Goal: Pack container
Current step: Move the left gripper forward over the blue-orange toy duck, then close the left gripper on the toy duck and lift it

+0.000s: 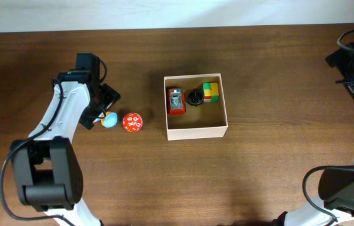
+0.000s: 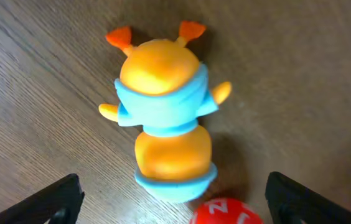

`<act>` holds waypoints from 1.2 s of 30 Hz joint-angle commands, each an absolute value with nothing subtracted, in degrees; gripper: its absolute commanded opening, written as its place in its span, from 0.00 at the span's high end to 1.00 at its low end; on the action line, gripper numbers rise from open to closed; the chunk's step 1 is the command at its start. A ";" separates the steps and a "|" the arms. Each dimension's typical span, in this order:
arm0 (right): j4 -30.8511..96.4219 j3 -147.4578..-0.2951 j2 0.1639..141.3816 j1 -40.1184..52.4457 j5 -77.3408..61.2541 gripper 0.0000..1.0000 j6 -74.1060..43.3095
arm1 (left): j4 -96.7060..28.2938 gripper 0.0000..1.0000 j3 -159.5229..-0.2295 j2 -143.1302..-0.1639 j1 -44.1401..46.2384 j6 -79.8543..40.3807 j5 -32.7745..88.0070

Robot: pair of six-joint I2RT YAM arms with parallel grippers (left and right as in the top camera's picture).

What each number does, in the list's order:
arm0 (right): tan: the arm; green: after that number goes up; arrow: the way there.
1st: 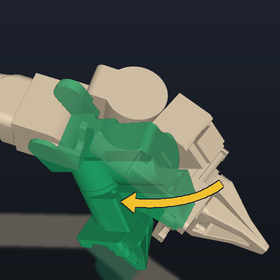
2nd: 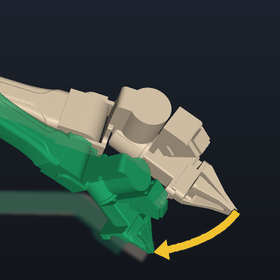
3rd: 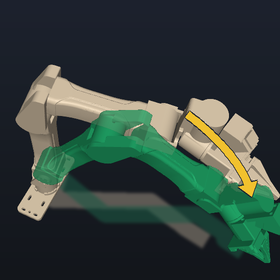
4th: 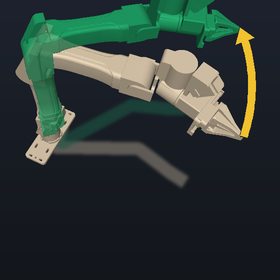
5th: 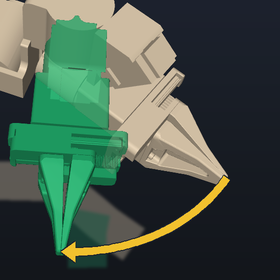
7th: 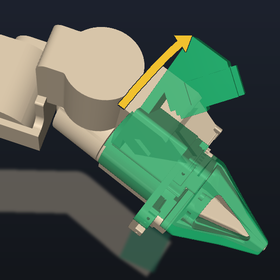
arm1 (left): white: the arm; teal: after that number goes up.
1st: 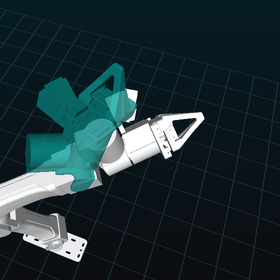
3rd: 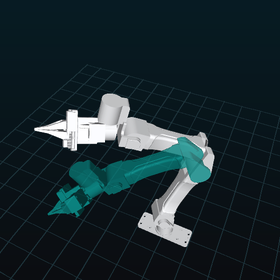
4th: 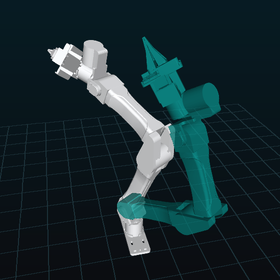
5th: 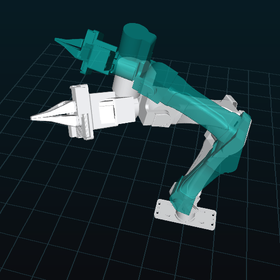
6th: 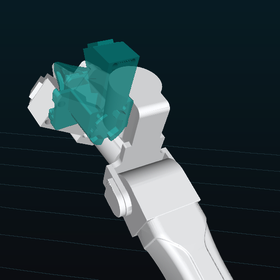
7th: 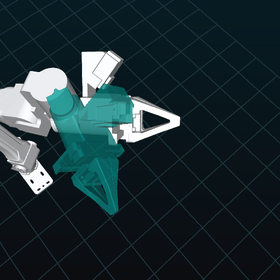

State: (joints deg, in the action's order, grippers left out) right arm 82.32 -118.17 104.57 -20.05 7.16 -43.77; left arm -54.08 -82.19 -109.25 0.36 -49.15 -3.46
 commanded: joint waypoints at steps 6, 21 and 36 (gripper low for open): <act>82.30 -118.30 104.77 -20.29 7.27 0.01 -44.23 | -56.27 0.11 -82.54 -113.54 0.49 -50.11 -3.90; 82.30 -118.30 104.77 -20.29 7.27 0.01 -44.23 | -57.04 0.74 -82.50 -117.23 0.49 -45.34 -4.38; 82.30 -118.30 104.77 -20.29 7.27 0.01 -44.23 | -55.11 0.98 -83.99 -117.14 0.49 -29.58 -4.32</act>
State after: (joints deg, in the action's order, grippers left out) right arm 82.30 -118.17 104.57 -20.05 7.16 -43.75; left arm -54.92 -82.32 -115.94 0.38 -35.64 -3.46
